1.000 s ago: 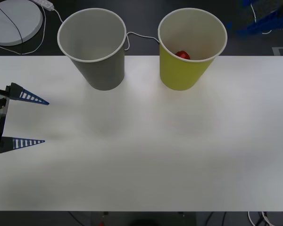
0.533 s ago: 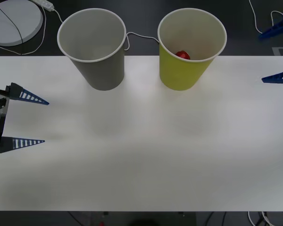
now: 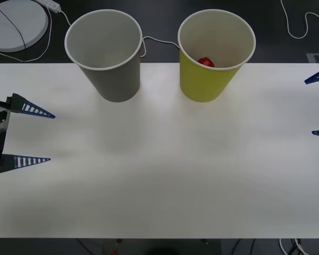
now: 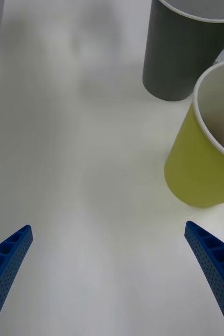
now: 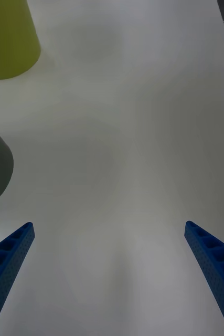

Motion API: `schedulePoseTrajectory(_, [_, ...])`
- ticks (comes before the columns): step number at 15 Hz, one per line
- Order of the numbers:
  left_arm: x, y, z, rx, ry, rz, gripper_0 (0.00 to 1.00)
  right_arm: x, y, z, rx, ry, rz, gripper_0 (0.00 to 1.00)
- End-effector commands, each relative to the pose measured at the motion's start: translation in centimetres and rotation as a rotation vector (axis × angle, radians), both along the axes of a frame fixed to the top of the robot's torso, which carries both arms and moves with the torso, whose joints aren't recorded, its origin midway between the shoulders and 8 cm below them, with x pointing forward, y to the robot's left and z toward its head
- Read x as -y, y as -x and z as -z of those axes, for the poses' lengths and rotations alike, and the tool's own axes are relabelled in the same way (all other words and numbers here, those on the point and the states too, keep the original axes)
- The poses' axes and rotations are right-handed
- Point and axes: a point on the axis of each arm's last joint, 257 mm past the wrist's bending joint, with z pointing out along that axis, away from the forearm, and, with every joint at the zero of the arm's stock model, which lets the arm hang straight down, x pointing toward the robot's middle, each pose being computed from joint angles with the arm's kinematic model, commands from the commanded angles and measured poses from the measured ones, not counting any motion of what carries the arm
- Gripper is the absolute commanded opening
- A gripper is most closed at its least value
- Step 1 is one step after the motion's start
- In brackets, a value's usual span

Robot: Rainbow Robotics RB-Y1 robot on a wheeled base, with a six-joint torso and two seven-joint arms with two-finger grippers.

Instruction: Put the can into the green bin and the plastic bottle into the gray bin

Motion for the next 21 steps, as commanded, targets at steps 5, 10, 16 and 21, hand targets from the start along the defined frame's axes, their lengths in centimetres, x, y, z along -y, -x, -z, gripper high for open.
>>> schedulePoseTrajectory(5, [0.0,0.0,0.0,0.0,0.0,0.0,1.0,1.2,0.3,4.5,0.0,0.005,0.039,1.0])
schedulePoseTrajectory(10, [0.0,0.0,0.0,0.0,0.0,0.0,1.0,0.7,0.0,6.7,0.035,0.004,0.052,1.0])
schedulePoseTrajectory(16, [0.0,0.0,0.0,0.0,0.0,0.0,1.0,-1.6,0.8,8.5,0.081,0.023,0.021,1.0])
schedulePoseTrajectory(21, [0.0,0.0,0.0,0.0,0.0,0.0,1.0,-3.0,1.9,9.1,0.07,0.023,-0.024,1.0])
